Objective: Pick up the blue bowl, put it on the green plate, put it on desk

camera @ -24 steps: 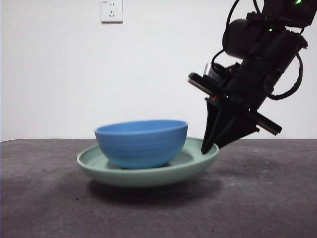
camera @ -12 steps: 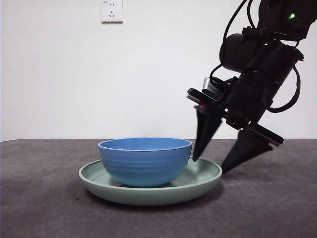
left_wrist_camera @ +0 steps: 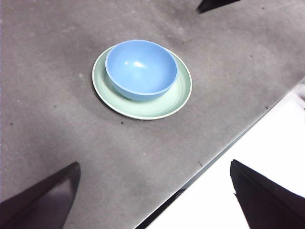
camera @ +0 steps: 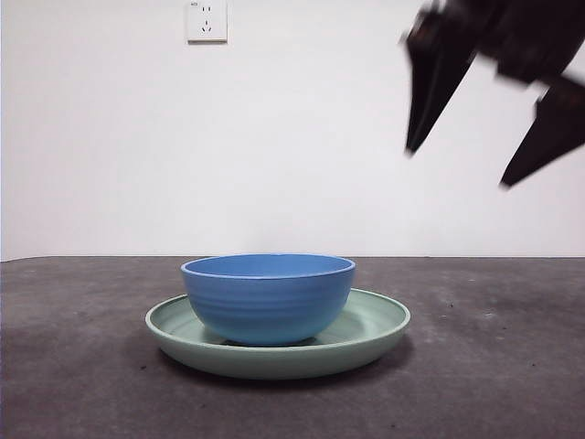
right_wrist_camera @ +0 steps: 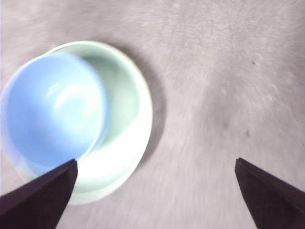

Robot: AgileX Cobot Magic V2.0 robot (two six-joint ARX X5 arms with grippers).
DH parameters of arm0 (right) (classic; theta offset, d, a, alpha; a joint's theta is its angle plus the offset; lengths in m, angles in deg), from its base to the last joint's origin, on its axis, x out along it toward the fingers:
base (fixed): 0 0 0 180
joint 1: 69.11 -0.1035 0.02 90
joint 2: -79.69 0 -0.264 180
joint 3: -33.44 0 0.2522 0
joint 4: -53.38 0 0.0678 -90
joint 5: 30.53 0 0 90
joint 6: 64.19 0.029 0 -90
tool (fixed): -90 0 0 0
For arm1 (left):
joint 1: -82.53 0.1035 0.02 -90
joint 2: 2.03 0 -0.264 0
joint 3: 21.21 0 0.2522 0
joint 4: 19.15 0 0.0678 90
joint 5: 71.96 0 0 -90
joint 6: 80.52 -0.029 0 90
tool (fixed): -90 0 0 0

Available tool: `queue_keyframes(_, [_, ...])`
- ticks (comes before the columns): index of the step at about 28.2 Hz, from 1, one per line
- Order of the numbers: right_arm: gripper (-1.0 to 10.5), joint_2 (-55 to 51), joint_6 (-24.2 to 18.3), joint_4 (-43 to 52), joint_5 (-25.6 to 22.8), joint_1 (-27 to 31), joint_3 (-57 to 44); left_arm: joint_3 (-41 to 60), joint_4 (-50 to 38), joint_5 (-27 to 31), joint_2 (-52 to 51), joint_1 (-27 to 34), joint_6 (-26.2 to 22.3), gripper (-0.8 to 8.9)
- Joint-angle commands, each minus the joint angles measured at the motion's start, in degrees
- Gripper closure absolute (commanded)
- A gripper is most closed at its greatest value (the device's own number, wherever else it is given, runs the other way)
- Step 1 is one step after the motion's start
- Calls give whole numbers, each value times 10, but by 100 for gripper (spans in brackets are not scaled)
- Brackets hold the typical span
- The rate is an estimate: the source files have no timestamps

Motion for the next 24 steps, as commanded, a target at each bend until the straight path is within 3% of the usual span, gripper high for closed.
queue_keyframes(1, [352,-54,-23,-49,-1,-12,9,-3,-4,3,3,-4,-2,317])
queue_keyframes(14, [353,-275,-48,-256,-4,-42,9,-3,-11,3,3,-4,-2,317])
queue_keyframes(24, [399,-386,-47,-275,-4,-42,9,-3,-11,3,3,-4,-2,319])
